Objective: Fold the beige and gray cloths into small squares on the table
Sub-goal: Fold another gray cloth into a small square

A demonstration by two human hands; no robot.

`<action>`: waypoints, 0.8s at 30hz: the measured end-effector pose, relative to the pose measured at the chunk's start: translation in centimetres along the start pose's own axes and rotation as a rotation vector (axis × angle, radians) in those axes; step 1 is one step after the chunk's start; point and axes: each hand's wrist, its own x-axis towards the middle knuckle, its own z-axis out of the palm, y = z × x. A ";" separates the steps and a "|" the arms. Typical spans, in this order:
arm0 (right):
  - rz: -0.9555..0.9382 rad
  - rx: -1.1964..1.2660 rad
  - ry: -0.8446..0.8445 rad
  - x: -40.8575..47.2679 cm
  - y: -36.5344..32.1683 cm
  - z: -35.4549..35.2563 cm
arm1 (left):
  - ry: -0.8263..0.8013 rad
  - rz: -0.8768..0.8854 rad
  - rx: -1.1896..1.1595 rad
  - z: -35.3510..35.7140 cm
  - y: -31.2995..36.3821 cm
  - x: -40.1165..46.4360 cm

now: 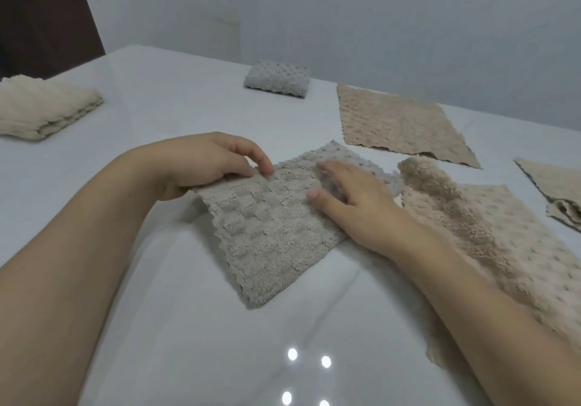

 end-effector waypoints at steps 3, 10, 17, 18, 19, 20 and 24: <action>-0.004 -0.144 -0.119 -0.3 0.3 1.2 | -0.036 0.043 -0.188 0.3 -0.4 0.5; 0.025 0.055 0.073 0.4 1.4 0.6 | -0.054 0.151 -0.313 0.0 -2.2 1.8; 0.263 0.150 0.150 0.6 2.9 -0.9 | 0.015 0.359 -0.190 1.0 -1.2 1.7; 0.204 0.181 0.121 0.5 2.6 -1.0 | 0.018 0.401 -0.219 0.8 -1.2 1.7; 0.149 0.207 0.096 0.5 2.3 -0.9 | 0.032 0.430 -0.266 0.8 -1.0 1.6; 0.127 0.233 0.078 0.5 2.2 -0.8 | 0.038 0.451 -0.323 0.8 -0.9 1.6; 0.163 0.423 0.121 0.5 1.9 -0.9 | 0.216 0.434 -0.380 2.5 -0.6 2.4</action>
